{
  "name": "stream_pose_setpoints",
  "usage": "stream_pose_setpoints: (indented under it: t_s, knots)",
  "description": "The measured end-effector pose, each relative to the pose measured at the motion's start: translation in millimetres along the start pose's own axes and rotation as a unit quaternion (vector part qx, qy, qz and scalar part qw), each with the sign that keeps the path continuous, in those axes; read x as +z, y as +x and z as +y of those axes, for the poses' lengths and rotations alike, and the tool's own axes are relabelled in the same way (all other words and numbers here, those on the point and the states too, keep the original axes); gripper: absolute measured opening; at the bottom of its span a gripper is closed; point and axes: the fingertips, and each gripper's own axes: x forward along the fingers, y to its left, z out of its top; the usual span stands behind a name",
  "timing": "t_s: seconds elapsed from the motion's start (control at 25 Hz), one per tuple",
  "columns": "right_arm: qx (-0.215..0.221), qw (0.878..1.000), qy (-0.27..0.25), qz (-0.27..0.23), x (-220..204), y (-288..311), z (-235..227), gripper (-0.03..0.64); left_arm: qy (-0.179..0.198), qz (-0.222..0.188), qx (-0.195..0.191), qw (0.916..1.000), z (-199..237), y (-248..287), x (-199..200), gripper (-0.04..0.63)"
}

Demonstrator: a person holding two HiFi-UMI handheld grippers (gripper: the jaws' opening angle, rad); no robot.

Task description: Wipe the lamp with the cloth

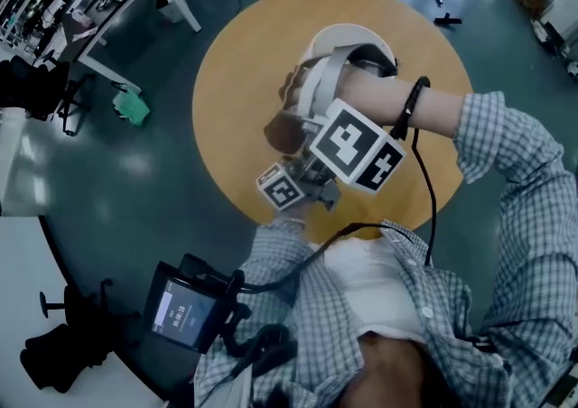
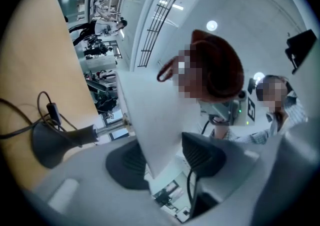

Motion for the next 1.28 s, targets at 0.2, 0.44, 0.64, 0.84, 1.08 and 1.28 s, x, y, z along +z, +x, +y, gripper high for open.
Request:
stream_pose_setpoints:
  t_s: [0.2, 0.44, 0.64, 0.84, 1.08, 1.28]
  knots:
    - [-0.100, 0.995, 0.030, 0.004, 11.3, -24.1, 20.0, 0.115, -0.005, -0.002, 0.002, 1.0000, 1.4, -2.2, -2.6, 0.192]
    - [-0.142, 0.984, 0.108, 0.011, 14.1, -35.0, 70.1, 0.114, -0.014, -0.003, 0.001, 0.9999, 6.9, -5.3, -10.5, 0.190]
    - [-0.163, 0.967, 0.191, 0.044, -8.6, -38.6, 109.5, 0.114, -0.029, -0.012, -0.004, 0.9995, 7.1, -13.2, -7.3, 0.190]
    - [-0.209, 0.905, 0.369, 0.026, -37.7, -39.6, 135.3, 0.112, -0.041, -0.027, 0.006, 0.9988, 5.1, -16.8, -3.5, 0.202]
    - [-0.266, 0.810, 0.522, -0.011, -49.4, -30.4, 159.7, 0.112, -0.022, -0.012, 0.046, 0.9987, 16.9, -28.5, -6.4, 0.236]
    - [-0.286, 0.758, 0.586, -0.029, -61.1, -25.0, 167.9, 0.112, 0.075, 0.066, 0.087, 0.9913, 21.8, -58.0, 5.7, 0.242]
